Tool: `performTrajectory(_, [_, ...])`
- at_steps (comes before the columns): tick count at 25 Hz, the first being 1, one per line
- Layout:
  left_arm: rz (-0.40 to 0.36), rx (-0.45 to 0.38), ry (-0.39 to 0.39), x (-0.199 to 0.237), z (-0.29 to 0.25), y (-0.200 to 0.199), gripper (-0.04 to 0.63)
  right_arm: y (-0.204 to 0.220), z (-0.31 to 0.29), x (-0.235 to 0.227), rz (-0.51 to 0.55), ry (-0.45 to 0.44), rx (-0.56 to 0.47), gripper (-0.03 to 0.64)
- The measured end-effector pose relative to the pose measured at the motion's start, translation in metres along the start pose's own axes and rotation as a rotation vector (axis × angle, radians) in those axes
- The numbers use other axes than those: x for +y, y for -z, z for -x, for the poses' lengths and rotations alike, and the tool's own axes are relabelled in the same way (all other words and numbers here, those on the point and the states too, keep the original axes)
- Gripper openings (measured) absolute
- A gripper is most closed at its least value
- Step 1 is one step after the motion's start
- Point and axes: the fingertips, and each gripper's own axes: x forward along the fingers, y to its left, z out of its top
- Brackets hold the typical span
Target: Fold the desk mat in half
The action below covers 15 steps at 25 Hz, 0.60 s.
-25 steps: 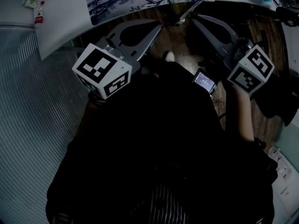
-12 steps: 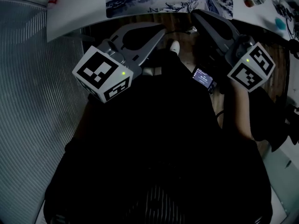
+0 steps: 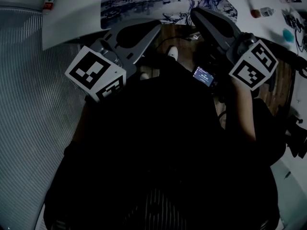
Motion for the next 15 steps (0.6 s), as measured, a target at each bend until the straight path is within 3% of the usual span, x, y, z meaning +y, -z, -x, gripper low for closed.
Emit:
performTrajectory(4, [-0.018, -0.001, -0.014, 0.014, -0.036, -0.022, 0.008, -0.021, -0.002, -0.042, -0.015, -0.020, 0.006, 0.005])
performTrajectory(15, [0.037, -0.001, -0.101, 0.048, -0.137, -0.049, 0.008, -0.057, 0.003, -0.152, -0.053, -0.116, 0.045, 0.005])
